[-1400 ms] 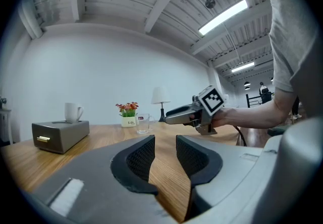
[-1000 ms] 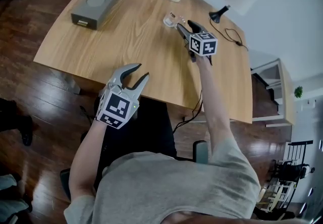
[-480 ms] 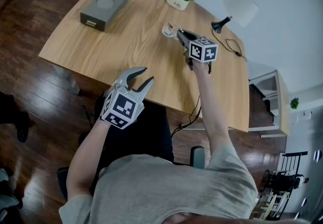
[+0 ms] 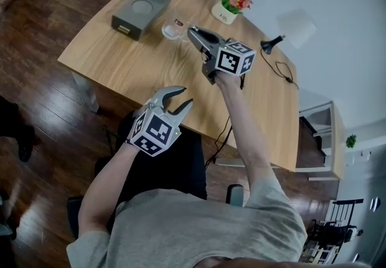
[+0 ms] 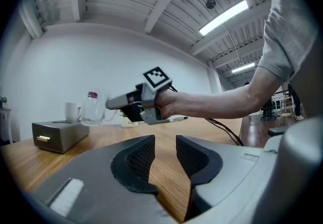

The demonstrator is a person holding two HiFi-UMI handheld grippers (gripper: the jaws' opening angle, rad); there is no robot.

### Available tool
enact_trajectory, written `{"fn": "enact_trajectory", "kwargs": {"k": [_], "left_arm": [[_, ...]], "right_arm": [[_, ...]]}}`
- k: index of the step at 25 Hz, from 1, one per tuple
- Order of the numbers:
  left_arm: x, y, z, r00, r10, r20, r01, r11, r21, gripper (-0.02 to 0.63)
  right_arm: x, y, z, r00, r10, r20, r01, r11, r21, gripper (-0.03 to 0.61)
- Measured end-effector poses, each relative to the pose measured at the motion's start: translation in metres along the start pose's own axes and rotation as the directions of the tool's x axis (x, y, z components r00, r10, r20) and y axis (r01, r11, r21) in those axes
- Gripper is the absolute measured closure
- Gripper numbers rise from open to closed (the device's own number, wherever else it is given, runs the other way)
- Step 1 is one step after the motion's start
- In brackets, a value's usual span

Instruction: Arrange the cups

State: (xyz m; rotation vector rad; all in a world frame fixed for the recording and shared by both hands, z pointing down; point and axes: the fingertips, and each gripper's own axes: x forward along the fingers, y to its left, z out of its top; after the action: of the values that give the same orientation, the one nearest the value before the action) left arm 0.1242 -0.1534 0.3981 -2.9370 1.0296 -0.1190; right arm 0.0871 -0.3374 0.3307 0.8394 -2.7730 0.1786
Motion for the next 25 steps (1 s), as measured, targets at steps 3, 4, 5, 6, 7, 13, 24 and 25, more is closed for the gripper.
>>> {"fn": "enact_trajectory", "kwargs": {"k": [3,4,5,6,7,13,24,25], "left_arm": [[0.002,-0.001,0.0,1.0,-0.003,0.004,0.003,1.0,-0.001,0.483],[0.002,-0.001,0.0,1.0,-0.004,0.005,0.004,1.0,-0.001,0.483],[0.002,-0.001,0.0,1.0,-0.004,0.005,0.004,1.0,-0.001,0.483],[0.002,-0.001,0.0,1.0,-0.005,0.004,0.005,1.0,-0.001,0.483],[0.002,-0.002,-0.001,1.0,-0.007,0.003,0.007,1.0,-0.001,0.483],[0.002,-0.005,0.0,1.0,-0.019,0.001,0.019,1.0,0.002,0.483],[0.001,-0.004,0.0,1.0,-0.02,0.003,0.02,1.0,0.004,0.483],[0.001,-0.004,0.0,1.0,-0.019,0.003,0.019,1.0,0.004,0.483]], "right_arm": [[0.042,0.007,0.028,1.0,0.014,-0.014,-0.015,0.996,-0.086,0.52],[0.056,0.007,0.034,1.0,0.016,-0.026,-0.018,0.995,-0.102,0.521],[0.07,0.007,0.037,0.999,0.018,-0.041,-0.022,0.993,-0.113,0.52],[0.084,0.006,0.038,0.998,0.018,-0.058,-0.025,0.992,-0.12,0.522],[0.096,0.005,0.038,0.997,0.015,-0.077,-0.025,0.992,-0.127,0.52],[0.139,-0.005,0.035,0.989,-0.007,-0.145,-0.01,0.993,-0.116,0.522],[0.147,-0.019,0.032,0.984,-0.077,-0.161,0.051,0.986,-0.159,0.512],[0.146,-0.02,0.032,0.982,-0.094,-0.164,0.065,0.983,-0.172,0.496]]}}
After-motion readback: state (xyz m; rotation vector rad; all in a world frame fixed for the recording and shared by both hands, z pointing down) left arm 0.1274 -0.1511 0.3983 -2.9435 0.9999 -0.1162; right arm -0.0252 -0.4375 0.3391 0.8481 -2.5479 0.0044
